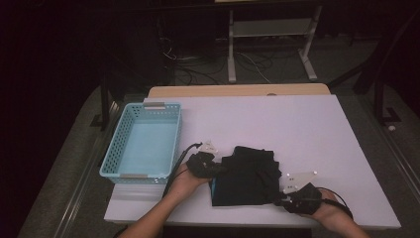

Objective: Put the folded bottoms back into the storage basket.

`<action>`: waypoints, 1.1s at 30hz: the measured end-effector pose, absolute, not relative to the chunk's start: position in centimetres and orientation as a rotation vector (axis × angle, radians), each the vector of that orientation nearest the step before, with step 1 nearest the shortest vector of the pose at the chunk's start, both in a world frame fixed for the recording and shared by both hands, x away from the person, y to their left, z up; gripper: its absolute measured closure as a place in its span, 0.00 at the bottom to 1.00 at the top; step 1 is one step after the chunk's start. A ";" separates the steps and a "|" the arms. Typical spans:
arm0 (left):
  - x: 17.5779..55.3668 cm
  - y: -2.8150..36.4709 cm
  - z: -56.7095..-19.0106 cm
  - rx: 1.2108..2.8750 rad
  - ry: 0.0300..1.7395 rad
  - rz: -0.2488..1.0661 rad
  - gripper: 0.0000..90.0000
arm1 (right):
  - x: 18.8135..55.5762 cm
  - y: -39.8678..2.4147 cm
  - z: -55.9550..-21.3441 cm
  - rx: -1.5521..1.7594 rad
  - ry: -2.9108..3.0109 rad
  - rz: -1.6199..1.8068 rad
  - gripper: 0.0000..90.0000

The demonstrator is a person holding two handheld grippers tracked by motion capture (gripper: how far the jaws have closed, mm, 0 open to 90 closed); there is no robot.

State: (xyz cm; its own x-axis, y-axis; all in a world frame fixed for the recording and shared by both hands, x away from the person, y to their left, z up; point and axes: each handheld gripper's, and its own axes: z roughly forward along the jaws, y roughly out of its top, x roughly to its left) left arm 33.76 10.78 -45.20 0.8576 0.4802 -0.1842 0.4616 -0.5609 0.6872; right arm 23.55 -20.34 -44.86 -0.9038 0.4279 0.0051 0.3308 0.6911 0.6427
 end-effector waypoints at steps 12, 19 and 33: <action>33.8 10.7 -45.1 2.261 0.676 0.030 0.85 | 25.1 -20.1 -42.9 0.649 2.696 1.185 0.87; 33.7 10.6 -45.1 2.265 0.673 0.043 0.87 | 26.4 -19.0 -41.9 0.619 2.669 1.248 0.87; 33.7 10.4 -44.2 2.265 0.668 0.042 0.89 | 28.7 -17.2 -40.7 0.587 2.640 1.331 0.88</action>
State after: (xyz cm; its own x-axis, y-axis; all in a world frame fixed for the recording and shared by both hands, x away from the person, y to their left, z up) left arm 33.72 10.41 -44.15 0.8625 0.4768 -0.1694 0.4516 -0.5745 0.6827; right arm 28.68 -17.23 -40.71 -0.9165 0.3956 0.0601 0.2835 0.5360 0.7952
